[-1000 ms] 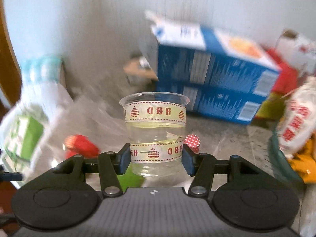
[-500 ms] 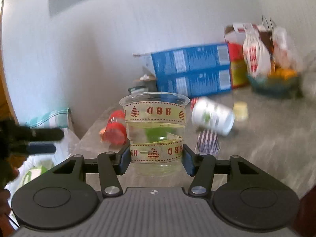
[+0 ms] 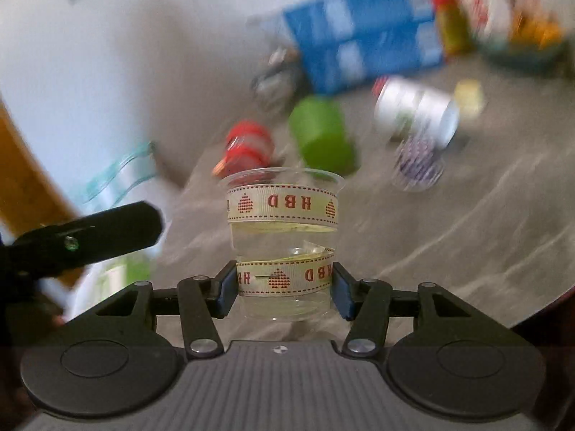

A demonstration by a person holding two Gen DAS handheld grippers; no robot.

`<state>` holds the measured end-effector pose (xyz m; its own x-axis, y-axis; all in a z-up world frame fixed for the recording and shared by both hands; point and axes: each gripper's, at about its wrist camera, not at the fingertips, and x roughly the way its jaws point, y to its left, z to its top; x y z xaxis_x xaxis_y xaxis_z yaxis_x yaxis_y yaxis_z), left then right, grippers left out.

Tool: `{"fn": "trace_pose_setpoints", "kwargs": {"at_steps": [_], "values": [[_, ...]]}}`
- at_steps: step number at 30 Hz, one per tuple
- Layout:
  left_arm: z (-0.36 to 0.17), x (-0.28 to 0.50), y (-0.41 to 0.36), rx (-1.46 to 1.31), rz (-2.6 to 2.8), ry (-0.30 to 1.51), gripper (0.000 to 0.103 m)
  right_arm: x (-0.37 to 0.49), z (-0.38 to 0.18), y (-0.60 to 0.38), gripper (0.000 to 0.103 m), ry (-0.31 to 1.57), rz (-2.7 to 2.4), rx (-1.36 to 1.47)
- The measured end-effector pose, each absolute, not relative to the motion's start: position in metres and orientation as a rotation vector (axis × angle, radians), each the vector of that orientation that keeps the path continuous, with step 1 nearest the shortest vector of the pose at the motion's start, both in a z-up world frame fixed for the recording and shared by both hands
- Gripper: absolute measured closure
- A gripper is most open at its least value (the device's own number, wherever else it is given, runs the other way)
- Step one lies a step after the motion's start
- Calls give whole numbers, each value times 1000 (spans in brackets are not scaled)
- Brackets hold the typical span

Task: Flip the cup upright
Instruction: 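Lift the clear cup with the right gripper toward the left gripper, then close the left gripper on the clear cup while the right gripper opens and releases it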

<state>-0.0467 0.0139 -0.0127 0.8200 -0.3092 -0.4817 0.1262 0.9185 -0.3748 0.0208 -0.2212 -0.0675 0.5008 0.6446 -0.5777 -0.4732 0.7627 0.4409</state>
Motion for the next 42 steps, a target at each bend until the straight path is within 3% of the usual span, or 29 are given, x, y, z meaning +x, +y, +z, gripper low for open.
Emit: {"fn": "trace_pose_setpoints", "kwargs": {"at_steps": [4,11,17,21,26,28,31,38,42], "values": [[-20,-42,21,-382,-219,606,0,48,-67,-223,48,959,717,261],[-32,-29,32,-435,-198,688,0,70,-83,-215,46,1077,699,260],[-40,3,35,-510,-248,806,0,67,-81,-207,43,1074,696,235],[-49,25,30,-571,-287,898,0,66,-79,-208,35,1062,693,222],[-63,40,17,-636,-309,1013,1,63,-79,-207,35,1037,687,188],[-66,44,12,-645,-295,1036,3,61,-79,-206,30,1030,694,174],[-66,48,5,-642,-266,1046,3,55,-76,-207,29,999,692,149],[-70,61,-9,-595,-176,1090,16,44,-76,-222,26,936,684,161],[-71,62,-16,-585,-149,1093,18,37,-77,-237,24,892,681,208]]}}
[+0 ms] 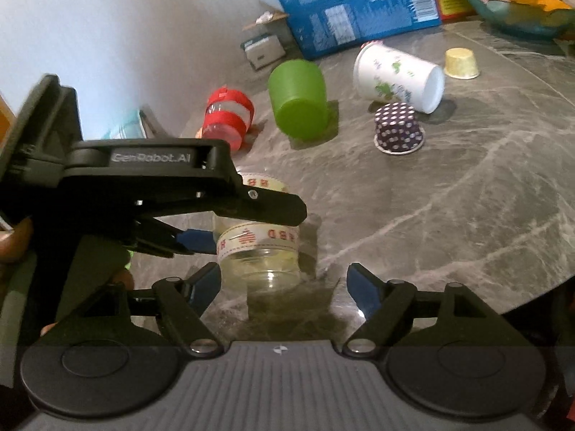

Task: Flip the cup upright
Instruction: 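Close the left gripper on the clear cup while the right gripper opens and releases it, then rotate the held clear cup upright with the left gripper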

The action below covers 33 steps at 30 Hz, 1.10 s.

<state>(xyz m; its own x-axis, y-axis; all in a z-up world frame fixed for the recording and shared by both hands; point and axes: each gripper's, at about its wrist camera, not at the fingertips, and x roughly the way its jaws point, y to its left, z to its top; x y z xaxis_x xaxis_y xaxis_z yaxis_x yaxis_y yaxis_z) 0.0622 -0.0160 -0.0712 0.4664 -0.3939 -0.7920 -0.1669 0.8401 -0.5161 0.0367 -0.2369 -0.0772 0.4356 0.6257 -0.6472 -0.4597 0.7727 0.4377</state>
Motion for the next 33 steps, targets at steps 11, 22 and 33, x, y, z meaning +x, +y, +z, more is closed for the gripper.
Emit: {"fn": "trace_pose_setpoints", "kwargs": {"at_steps": [11,22,33], "values": [[-69,59,-26,-522,-104,1057,38,24,-85,-278,21,808,699,391],[-65,51,-27,-508,-128,1021,39,22,-85,-304,20,753,688,479],[-37,36,-22,-443,-158,869,39,26,-79,-307,16,715,664,485]]}}
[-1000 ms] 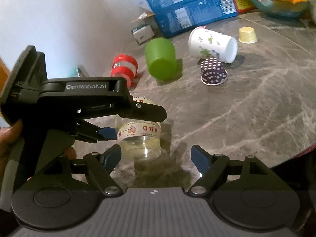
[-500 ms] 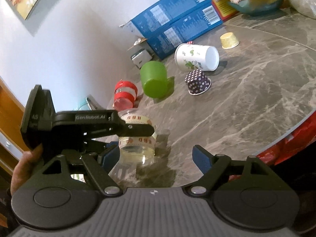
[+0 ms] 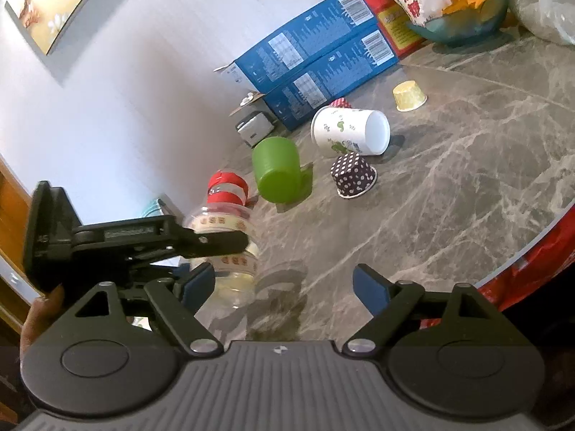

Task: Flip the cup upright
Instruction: 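Rotate the held clear cup upright with the left gripper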

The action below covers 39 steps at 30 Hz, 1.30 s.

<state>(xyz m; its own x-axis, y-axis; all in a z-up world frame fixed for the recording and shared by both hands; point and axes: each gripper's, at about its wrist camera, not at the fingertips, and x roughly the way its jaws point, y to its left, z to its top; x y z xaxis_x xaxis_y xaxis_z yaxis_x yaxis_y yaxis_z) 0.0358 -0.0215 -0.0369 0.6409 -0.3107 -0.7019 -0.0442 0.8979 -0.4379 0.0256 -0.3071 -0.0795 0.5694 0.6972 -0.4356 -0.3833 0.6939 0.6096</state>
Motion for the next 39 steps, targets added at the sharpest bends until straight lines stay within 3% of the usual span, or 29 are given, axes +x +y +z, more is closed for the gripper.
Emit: {"fn": "trace_pose_setpoints", "kwargs": {"at_steps": [6,14,23,39], "values": [[-11,1,-25,-329,-203,548,39,24,-73,-306,1,670,653,474],[-26,-65,-41,-107,-53,108,39,15,-72,-314,1,611,647,507],[-118,-73,-98,96,160,52,39,-12,-94,-323,1,545,626,532],[-136,-71,-97,116,161,35,39,-40,-123,-326,1,516,630,552]]}}
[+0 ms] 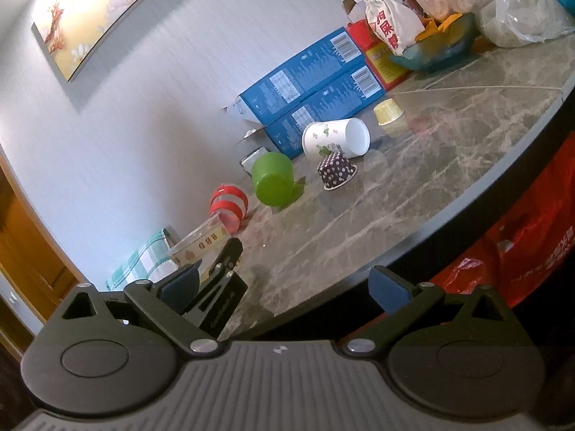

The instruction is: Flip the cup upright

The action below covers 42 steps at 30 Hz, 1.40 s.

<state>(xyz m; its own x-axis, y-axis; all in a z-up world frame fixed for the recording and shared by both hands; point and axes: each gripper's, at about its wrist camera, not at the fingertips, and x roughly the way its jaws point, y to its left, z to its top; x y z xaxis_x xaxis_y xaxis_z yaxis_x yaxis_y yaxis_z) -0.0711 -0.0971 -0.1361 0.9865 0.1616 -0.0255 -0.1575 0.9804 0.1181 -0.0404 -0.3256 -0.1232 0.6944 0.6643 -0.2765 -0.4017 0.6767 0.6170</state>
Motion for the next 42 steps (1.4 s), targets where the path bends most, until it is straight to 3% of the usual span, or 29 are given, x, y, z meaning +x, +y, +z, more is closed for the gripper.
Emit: {"fn": "trace_pose_setpoints", "kwargs": {"at_steps": [5,7,9,18,29,42], "values": [[-135,-68,-97,138,101,96,32,-45,-121,-324,1,503,641,543],[-135,-68,-99,156,82,116,12,-48,-120,-324,1,500,649,539],[-133,-70,-101,165,58,126,5,-50,-120,-324,1,498,648,537],[-124,-112,-82,136,4,239,3,-69,-112,-328,1,446,638,508],[-5,-178,-16,-64,-34,401,3,-121,-27,-303,1,301,666,154],[8,-173,-26,-7,-89,478,3,-117,-19,-306,1,411,574,95]]}}
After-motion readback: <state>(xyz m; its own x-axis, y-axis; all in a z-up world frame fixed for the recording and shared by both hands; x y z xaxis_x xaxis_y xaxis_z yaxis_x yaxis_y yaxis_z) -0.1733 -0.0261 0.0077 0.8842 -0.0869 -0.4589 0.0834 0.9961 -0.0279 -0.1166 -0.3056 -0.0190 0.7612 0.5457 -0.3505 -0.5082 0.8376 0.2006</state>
